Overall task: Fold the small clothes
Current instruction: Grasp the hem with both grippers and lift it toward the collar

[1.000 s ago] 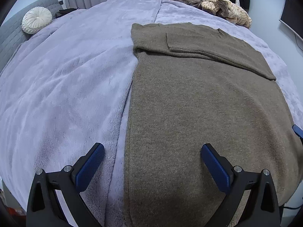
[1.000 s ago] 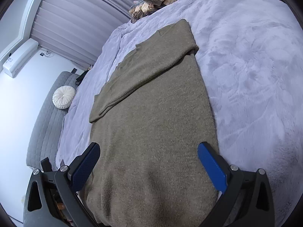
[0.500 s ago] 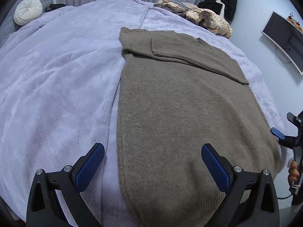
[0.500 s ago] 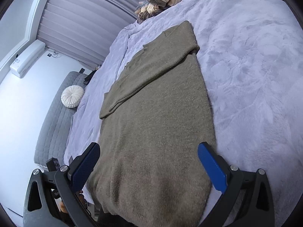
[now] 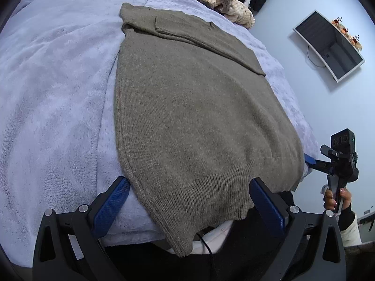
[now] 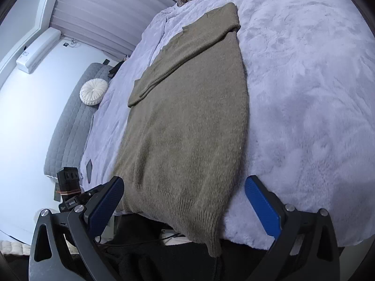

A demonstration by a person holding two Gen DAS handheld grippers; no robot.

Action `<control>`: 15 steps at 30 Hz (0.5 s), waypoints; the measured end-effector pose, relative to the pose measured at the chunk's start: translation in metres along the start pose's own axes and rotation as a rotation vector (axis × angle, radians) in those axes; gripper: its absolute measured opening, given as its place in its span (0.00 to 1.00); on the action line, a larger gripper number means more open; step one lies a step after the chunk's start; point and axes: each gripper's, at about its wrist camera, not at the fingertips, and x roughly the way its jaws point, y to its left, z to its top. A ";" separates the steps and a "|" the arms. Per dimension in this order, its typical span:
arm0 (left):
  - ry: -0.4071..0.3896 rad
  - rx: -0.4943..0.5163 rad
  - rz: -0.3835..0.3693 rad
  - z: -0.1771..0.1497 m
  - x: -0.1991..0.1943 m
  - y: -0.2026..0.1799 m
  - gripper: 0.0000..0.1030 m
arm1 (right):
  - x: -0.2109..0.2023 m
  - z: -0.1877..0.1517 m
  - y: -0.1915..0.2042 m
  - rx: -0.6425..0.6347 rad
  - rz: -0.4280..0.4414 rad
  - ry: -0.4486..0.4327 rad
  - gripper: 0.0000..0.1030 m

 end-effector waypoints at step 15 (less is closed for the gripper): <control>-0.023 -0.097 -0.123 -0.002 0.009 -0.011 0.99 | 0.038 -0.014 0.014 0.049 0.283 0.065 1.00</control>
